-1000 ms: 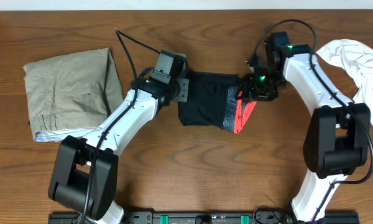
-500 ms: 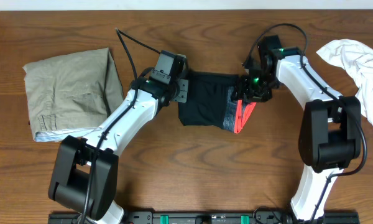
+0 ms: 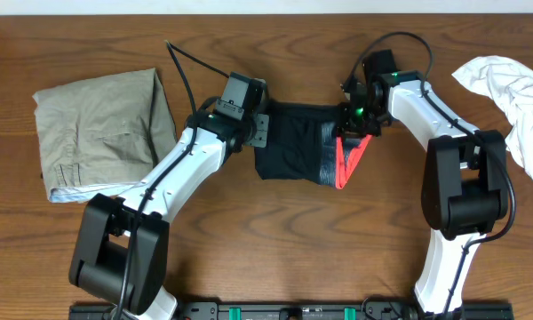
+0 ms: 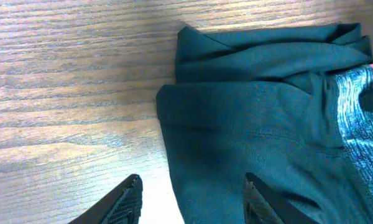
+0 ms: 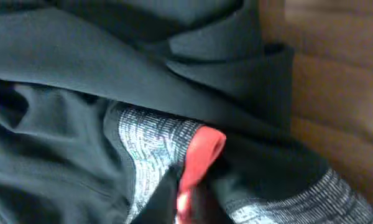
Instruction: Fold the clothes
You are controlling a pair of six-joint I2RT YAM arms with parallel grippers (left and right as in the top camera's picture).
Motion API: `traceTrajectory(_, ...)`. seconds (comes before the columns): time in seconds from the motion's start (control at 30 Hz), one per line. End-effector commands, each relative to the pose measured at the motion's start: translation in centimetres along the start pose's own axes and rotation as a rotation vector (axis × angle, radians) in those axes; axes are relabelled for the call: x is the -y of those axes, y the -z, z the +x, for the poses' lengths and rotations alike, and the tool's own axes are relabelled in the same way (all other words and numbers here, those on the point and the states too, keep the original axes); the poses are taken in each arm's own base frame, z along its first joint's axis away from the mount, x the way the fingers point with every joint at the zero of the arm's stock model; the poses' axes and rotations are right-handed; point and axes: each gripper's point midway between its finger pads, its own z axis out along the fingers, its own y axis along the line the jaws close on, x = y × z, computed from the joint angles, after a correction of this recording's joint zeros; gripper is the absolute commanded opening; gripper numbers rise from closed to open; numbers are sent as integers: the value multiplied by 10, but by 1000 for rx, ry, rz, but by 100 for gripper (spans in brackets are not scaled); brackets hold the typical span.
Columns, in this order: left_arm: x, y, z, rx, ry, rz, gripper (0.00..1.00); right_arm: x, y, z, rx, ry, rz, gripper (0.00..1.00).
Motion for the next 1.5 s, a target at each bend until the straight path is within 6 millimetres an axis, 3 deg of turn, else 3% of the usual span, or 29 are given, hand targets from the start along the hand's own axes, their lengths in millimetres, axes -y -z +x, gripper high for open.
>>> traceTrajectory(0.0,-3,9,-9,24,-9,-14,52,-9,1,-2,3,10,-27,1)
traceTrajectory(0.07,-3,9,-7,18,-9,-15,53,-10,12,-8,28,10,-30,1)
traceTrajectory(0.23,-3,9,-8,19,-9,-15,53,-16,64,-27,151,22,-42,1)
traceTrajectory(0.4,-3,9,-8,19,-9,-16,52,-2,101,-24,205,-38,12,1)
traceTrajectory(0.73,-3,9,-7,19,-9,-16,52,35,90,2,109,-122,181,1)
traceTrajectory(1.03,-3,9,-7,18,-9,-16,53,73,85,14,101,-207,362,2)
traceTrajectory(1.3,-3,9,-7,18,-9,-16,53,76,84,19,85,-221,368,18)
traceTrajectory(1.47,-3,9,-7,18,-9,-16,52,78,79,26,73,-256,376,21)
